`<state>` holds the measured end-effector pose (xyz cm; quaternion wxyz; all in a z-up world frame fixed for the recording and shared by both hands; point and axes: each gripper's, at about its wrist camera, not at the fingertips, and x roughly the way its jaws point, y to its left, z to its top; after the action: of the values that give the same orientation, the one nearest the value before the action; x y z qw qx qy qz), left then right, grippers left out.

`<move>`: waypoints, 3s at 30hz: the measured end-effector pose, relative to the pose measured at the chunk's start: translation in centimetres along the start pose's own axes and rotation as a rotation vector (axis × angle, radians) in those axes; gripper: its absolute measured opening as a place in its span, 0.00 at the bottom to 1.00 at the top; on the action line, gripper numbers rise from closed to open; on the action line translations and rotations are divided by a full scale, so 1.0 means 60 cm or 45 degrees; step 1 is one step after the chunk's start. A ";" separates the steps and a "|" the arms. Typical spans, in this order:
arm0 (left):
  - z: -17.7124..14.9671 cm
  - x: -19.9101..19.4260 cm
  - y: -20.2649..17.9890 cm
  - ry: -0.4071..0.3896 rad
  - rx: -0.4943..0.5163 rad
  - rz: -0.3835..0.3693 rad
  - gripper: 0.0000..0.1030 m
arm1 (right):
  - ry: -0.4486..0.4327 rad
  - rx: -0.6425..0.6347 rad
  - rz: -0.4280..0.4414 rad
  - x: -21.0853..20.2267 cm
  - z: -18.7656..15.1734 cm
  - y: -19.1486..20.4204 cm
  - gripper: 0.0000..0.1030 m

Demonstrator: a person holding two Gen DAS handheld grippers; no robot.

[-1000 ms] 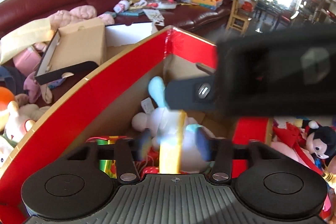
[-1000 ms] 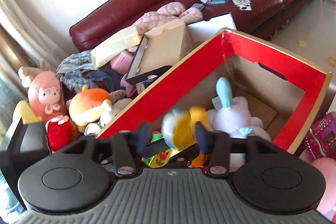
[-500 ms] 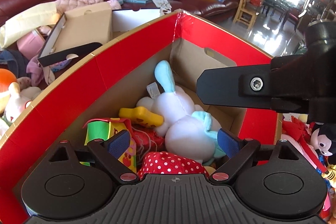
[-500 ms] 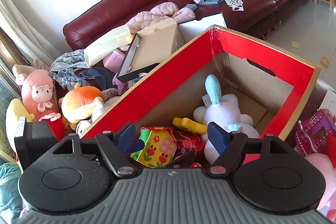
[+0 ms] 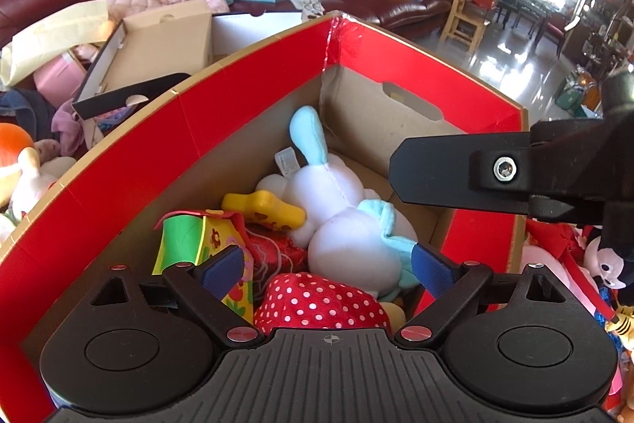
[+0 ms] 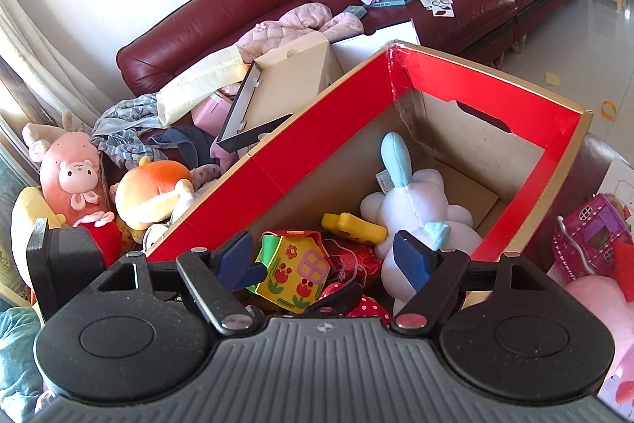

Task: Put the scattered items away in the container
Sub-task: 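Open the right tool to drop the star toy into the box, then move the right tool back to the toy pile toward the blue gear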

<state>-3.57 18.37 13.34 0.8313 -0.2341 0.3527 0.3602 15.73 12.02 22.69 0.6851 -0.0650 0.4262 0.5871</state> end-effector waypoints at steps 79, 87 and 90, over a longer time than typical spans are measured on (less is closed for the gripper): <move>-0.255 0.181 -0.533 0.295 0.416 -0.480 0.82 | -0.205 0.845 -0.288 -0.309 -0.327 -0.476 0.83; -0.245 0.199 -0.533 0.308 0.414 -0.588 0.34 | -0.171 0.863 -0.270 -0.293 -0.329 -0.481 0.83; -0.244 0.189 -0.522 0.255 0.476 -0.582 0.33 | -0.168 0.866 -0.271 -0.289 -0.324 -0.484 0.83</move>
<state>19.80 -5.88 -0.41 0.8805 -0.1846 0.4313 0.0679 31.77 -21.23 9.98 0.7510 0.1605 0.5428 0.3400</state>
